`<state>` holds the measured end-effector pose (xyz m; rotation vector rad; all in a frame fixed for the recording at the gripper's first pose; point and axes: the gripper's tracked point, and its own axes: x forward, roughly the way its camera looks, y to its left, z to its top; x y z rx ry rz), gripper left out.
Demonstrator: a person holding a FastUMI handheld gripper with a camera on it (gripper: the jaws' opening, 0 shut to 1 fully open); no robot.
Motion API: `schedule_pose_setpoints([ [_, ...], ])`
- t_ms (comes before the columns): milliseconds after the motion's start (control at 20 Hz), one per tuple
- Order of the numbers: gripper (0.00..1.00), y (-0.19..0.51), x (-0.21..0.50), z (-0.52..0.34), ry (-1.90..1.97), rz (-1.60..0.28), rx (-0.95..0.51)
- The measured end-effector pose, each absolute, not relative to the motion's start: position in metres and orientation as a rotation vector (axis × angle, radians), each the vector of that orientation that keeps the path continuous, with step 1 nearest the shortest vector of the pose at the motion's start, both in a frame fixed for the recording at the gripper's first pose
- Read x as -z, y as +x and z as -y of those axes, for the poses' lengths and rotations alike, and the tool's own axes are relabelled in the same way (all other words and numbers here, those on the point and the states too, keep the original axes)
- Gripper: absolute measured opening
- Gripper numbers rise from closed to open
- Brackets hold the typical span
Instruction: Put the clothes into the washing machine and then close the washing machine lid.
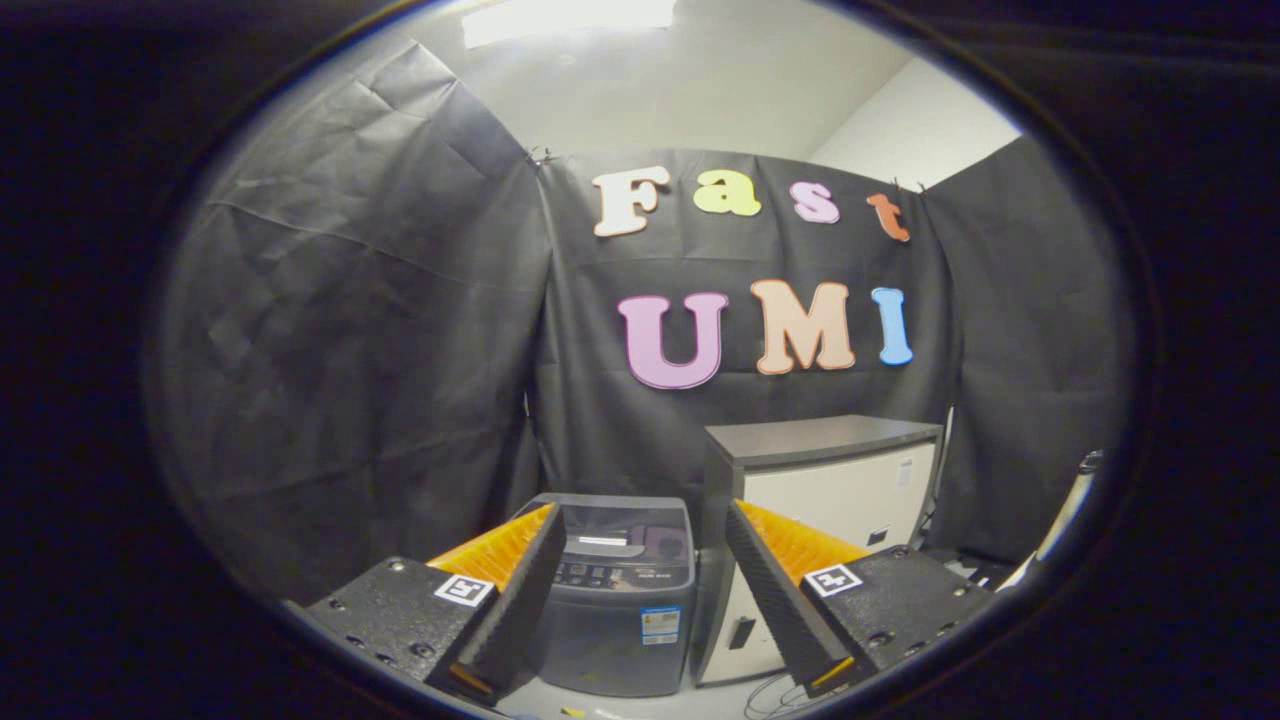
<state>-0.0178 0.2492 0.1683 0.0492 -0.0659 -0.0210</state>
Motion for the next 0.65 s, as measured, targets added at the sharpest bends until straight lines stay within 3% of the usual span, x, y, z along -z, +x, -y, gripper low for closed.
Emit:
schedule_pose_setpoints([
  [650, 0.97, -0.04, -0.143, -0.245, 0.098, 0.029, -0.027],
])
